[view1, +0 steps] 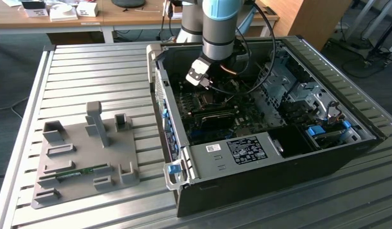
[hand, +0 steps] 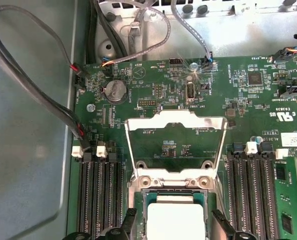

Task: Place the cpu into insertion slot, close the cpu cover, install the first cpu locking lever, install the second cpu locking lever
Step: 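Place the cpu into insertion slot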

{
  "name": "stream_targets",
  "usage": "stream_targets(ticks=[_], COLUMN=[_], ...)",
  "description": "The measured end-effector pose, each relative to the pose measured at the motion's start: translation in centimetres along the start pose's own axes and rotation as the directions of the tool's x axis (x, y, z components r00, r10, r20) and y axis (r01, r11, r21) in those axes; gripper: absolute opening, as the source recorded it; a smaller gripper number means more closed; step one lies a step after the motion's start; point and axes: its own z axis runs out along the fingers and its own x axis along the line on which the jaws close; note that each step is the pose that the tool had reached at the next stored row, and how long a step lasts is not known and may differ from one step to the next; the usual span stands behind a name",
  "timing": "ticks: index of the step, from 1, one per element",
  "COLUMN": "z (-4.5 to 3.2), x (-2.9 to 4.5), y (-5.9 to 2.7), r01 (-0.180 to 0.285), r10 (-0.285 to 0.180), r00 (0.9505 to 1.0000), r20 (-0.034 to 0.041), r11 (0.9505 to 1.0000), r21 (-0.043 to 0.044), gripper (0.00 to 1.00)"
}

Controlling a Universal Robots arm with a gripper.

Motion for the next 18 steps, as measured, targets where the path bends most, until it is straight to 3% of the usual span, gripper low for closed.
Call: stream_targets(ticks=[9, 18], z=[-0.77, -0.81], x=[0.03, 0.04], y=[0.1, 0.11], r01=[0.0, 0.0], r10=[0.0, 0.0], r00=[1.0, 1.0], r20=[-0.0001, -0.0002], r11=[1.0, 1.0], r21=[-0.0001, -0.0001], gripper=[0.67, 0.67])
